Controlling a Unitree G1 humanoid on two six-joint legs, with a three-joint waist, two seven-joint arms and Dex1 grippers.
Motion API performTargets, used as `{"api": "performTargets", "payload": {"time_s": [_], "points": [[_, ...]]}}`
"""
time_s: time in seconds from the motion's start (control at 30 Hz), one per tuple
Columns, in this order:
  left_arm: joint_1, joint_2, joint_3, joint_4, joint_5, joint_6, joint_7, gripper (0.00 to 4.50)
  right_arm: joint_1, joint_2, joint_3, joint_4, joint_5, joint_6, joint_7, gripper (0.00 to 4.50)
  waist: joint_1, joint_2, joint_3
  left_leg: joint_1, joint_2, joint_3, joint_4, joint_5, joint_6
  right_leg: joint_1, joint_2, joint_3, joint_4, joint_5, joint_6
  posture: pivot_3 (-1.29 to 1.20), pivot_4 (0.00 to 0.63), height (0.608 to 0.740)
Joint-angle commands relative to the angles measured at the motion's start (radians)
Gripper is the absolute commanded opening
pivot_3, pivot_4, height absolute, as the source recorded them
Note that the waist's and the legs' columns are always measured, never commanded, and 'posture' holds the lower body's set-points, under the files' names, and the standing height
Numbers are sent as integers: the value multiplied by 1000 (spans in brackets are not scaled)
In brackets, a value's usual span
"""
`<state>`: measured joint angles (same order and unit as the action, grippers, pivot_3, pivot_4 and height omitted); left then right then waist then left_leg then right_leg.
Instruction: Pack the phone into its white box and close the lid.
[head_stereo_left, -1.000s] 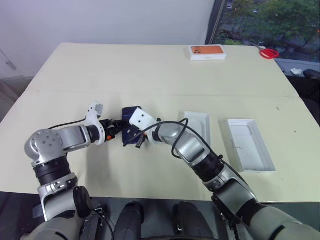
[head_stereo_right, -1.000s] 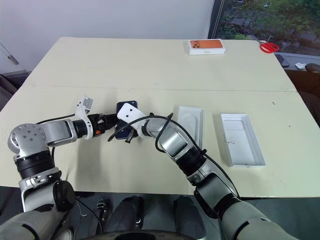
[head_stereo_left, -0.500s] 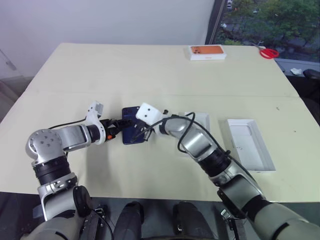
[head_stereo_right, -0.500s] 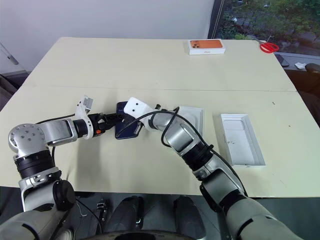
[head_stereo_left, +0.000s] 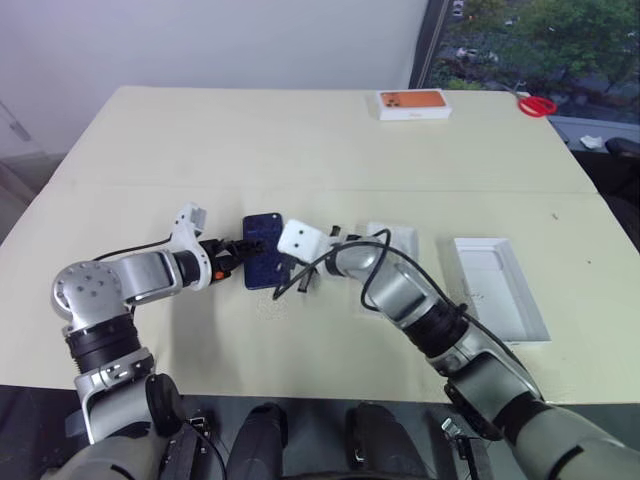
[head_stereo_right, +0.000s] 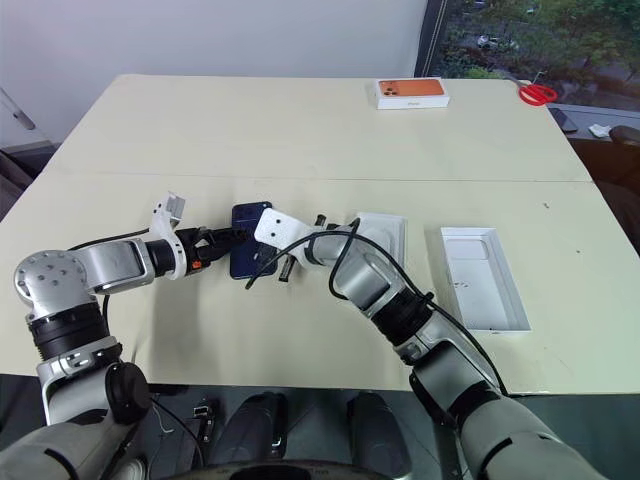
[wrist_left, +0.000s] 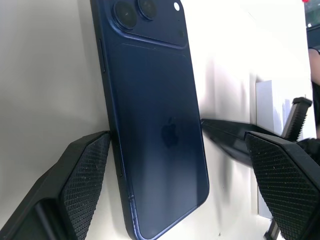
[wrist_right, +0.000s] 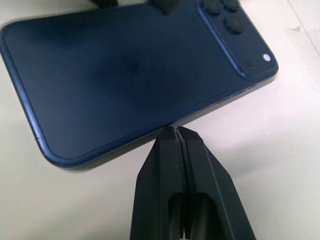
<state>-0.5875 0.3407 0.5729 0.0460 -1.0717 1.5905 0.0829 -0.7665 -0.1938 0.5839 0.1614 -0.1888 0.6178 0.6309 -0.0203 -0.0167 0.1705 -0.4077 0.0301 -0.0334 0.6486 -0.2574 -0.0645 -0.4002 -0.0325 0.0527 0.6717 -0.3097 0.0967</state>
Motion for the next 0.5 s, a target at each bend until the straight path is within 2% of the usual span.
{"api": "performTargets", "payload": {"time_s": [0.03,0.5], "points": [[16,-16,-11,-1,-31,24,12,4500,-1,25,20,-19,-9,-42,20,35,0,0,0,0,0,0,0,0,0,0,0,0,0,0,0,0,150,740],[4,-76,50,8,-136,24,74,4500,18,53,18,3,-39,-87,39,35,0,0,0,0,0,0,-1,1,-1,0,1,0,0,0,0,0,150,740]]}}
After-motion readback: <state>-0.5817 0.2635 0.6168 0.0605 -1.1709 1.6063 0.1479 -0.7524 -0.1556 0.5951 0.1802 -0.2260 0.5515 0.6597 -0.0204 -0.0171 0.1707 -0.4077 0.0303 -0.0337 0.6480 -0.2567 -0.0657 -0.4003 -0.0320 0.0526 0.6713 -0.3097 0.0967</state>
